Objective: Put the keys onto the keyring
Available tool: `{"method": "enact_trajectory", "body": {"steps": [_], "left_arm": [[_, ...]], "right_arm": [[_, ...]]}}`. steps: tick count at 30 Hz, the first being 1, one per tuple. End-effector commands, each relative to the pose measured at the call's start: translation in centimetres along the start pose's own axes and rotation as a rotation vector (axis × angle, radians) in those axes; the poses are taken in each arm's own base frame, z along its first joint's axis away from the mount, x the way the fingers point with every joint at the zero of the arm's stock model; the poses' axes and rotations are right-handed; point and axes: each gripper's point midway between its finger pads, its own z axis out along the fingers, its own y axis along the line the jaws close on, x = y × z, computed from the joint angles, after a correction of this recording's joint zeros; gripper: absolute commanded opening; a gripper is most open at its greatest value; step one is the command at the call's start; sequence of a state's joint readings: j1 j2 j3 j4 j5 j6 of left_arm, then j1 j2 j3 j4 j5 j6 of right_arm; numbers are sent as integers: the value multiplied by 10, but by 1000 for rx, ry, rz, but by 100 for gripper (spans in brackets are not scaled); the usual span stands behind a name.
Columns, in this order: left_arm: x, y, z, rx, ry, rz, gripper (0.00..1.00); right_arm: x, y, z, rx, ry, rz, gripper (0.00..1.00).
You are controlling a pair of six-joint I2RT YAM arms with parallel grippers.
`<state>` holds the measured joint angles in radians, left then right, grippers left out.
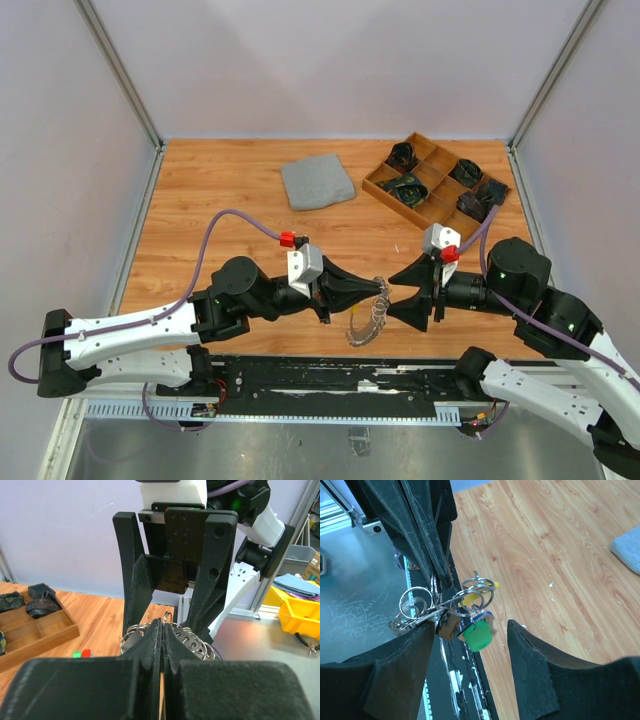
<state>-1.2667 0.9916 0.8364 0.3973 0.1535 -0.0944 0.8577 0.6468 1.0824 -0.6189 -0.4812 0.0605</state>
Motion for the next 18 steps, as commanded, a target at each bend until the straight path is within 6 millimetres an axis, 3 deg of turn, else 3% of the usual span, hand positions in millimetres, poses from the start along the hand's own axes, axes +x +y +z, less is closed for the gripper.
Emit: {"method": "enact_trajectory", "body": {"steps": [1, 5, 13, 18], "left_arm": [[-27, -3, -2, -2, -101, 10, 1], [-29, -5, -2, 13, -108, 9, 1], [-32, -9, -3, 34, -120, 11, 1], [-31, -11, -3, 42, -115, 12, 1]], "right_arm": [[-23, 10, 1, -45, -99, 16, 61], [-18, 1, -2, 13, -92, 5, 48], [-17, 4, -2, -3, -89, 5, 22], [-22, 1, -9, 32, -110, -11, 13]]}}
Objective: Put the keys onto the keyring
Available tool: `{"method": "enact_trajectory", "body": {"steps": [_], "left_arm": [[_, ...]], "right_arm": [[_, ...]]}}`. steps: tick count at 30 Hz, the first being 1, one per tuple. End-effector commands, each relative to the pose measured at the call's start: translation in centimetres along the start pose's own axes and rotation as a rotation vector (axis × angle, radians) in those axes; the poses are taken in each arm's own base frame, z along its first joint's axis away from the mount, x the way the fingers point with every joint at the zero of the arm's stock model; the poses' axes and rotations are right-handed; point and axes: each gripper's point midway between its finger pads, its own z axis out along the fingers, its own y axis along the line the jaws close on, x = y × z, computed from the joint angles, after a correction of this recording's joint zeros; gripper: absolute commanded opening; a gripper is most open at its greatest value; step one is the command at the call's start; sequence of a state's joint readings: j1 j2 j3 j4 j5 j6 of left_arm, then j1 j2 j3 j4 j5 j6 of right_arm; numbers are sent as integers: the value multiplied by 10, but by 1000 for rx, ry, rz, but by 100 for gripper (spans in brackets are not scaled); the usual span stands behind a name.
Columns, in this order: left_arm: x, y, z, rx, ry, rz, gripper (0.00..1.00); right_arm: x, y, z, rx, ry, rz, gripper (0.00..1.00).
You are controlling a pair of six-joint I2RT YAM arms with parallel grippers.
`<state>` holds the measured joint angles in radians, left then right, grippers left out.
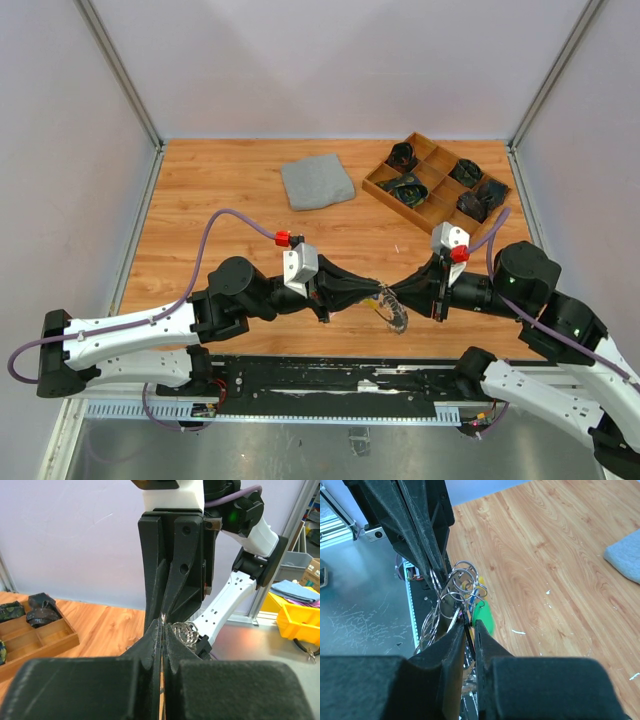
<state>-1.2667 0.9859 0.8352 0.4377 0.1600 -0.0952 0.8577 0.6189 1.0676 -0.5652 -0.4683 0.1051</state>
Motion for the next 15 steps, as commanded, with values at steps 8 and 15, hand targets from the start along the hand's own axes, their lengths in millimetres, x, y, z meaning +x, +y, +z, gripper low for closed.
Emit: {"method": "enact_trajectory", "body": {"steps": [8, 15], "left_arm": [[-15, -9, -1, 36, -56, 3, 0], [-12, -8, 0, 37, -46, 1, 1]], "right_arm": [[-31, 1, -18, 38, -97, -89, 1], [-34, 6, -21, 12, -97, -122, 1]]}}
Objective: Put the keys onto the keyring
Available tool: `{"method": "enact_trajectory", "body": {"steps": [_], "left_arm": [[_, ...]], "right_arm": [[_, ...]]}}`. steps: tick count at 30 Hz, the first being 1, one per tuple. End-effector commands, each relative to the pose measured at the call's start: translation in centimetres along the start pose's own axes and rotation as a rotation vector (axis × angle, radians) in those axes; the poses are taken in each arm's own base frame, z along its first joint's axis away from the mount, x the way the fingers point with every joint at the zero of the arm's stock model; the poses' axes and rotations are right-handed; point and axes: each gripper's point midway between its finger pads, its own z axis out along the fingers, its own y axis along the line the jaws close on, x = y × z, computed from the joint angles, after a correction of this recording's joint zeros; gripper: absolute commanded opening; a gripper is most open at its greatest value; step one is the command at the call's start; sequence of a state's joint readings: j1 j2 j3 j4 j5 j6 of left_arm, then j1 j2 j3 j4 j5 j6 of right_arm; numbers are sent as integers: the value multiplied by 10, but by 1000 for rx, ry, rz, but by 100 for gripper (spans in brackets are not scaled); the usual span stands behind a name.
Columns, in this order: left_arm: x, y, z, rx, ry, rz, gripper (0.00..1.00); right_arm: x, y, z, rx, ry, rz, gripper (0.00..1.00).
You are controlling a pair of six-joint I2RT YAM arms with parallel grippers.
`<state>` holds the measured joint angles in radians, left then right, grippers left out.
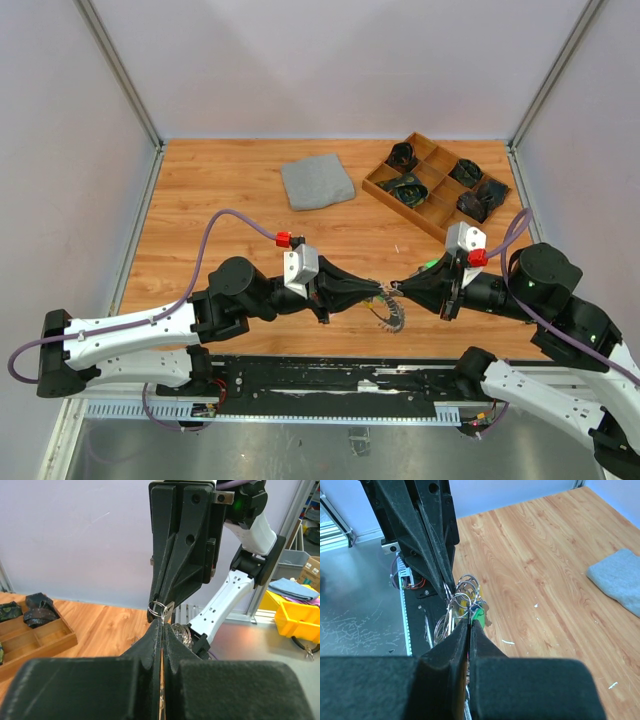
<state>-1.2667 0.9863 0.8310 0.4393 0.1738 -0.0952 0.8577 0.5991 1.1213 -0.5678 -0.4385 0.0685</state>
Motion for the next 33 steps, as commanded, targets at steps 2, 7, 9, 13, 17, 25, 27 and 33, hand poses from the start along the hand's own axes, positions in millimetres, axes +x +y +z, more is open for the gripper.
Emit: {"method": "enact_trajectory", "body": {"steps": [2, 7, 9, 13, 17, 25, 27, 33], "left_arm": [[-14, -6, 2, 23, -47, 2, 1], [-10, -7, 6, 36, -21, 3, 1], [-7, -7, 9, 39, -5, 3, 1], [-3, -6, 13, 38, 12, 6, 0], [-5, -5, 13, 29, 8, 12, 1], [-6, 2, 12, -7, 8, 20, 1], [-7, 4, 12, -19, 5, 22, 0], [-6, 5, 13, -25, 11, 27, 1]], "right_arm": [[-10, 6, -8, -26, -16, -68, 1], [0, 6, -7, -40, 68, -70, 1], [3, 7, -6, -50, 96, -68, 0], [6, 8, -3, -65, 116, -65, 1], [15, 6, -3, -63, 155, -67, 1], [22, -4, -12, -1, 180, -102, 1], [20, -6, -14, 16, 170, -112, 1], [21, -7, -13, 15, 178, -112, 9]]}}
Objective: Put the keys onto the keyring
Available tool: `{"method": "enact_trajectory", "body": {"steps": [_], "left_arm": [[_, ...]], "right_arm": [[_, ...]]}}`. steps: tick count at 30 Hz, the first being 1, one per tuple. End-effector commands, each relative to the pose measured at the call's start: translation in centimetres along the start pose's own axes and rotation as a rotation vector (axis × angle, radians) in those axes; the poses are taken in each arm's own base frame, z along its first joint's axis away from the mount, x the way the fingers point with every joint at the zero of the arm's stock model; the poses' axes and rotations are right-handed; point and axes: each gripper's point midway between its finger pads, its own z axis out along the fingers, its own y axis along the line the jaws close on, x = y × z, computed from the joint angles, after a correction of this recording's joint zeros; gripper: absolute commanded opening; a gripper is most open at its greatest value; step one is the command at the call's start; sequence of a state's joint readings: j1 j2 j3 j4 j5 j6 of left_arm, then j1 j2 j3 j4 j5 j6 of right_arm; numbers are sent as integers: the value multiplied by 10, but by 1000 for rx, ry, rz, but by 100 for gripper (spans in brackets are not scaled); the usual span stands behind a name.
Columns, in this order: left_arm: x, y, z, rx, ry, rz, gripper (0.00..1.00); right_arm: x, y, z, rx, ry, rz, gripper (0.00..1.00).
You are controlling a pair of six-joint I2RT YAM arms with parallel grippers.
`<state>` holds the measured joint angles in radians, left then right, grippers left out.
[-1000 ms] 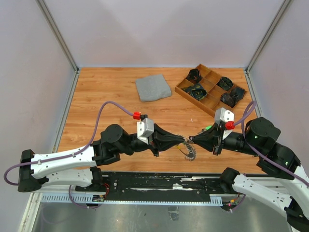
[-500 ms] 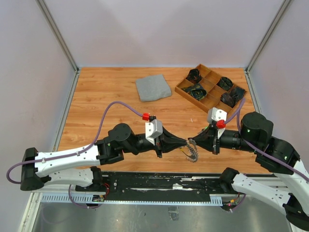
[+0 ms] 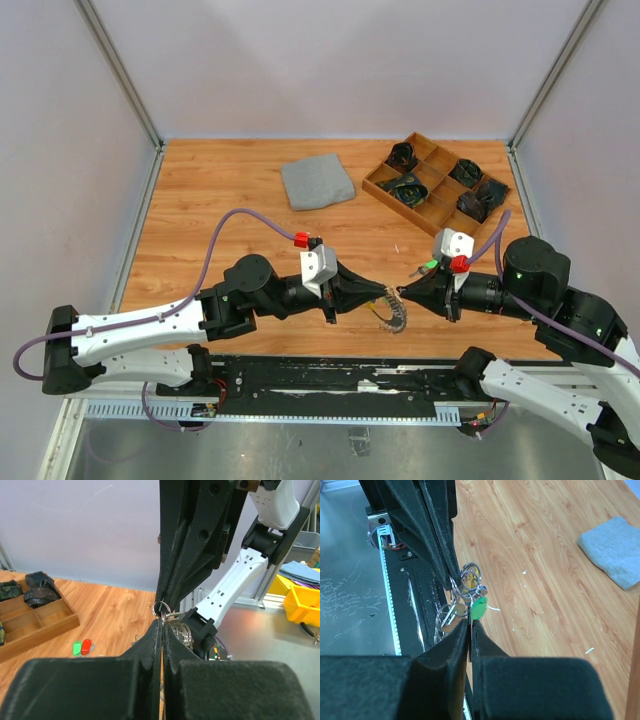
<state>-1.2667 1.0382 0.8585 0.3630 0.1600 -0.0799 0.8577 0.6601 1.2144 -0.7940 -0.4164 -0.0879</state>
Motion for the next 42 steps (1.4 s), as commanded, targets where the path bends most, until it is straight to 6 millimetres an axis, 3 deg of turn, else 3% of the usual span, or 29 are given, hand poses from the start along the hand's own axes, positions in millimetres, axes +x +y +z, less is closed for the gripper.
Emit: {"method": "enact_trajectory", "body": {"steps": [1, 7, 11, 17, 24, 27, 31, 37, 39, 42], "left_arm": [[-33, -2, 4, -2, -86, 28, 0], [-29, 6, 2, -49, -70, 22, 0], [-17, 23, -3, -146, -20, 14, 1], [30, 67, -26, -373, 133, -37, 1], [92, 98, -72, -611, 298, -183, 1], [120, 103, -87, -680, 357, -256, 0], [153, 120, -101, -755, 406, -342, 1], [189, 165, -124, -896, 475, -418, 1], [197, 182, -133, -945, 483, -434, 5], [208, 206, -145, -1008, 487, -455, 20]], "right_arm": [[-3, -1, -3, 8, 2, -29, 15], [-4, -20, -11, 132, -5, -29, 48], [-6, -43, -26, 293, -28, -20, 55], [3, -65, -35, 437, -21, 11, 63], [12, -71, -31, 475, -20, 60, 85], [20, -70, -20, 455, 21, 82, 100], [32, -74, -13, 475, 75, 122, 98], [51, -79, -5, 504, 146, 177, 98], [58, -83, -4, 549, 155, 230, 98], [71, -90, -5, 611, 161, 268, 98]]}}
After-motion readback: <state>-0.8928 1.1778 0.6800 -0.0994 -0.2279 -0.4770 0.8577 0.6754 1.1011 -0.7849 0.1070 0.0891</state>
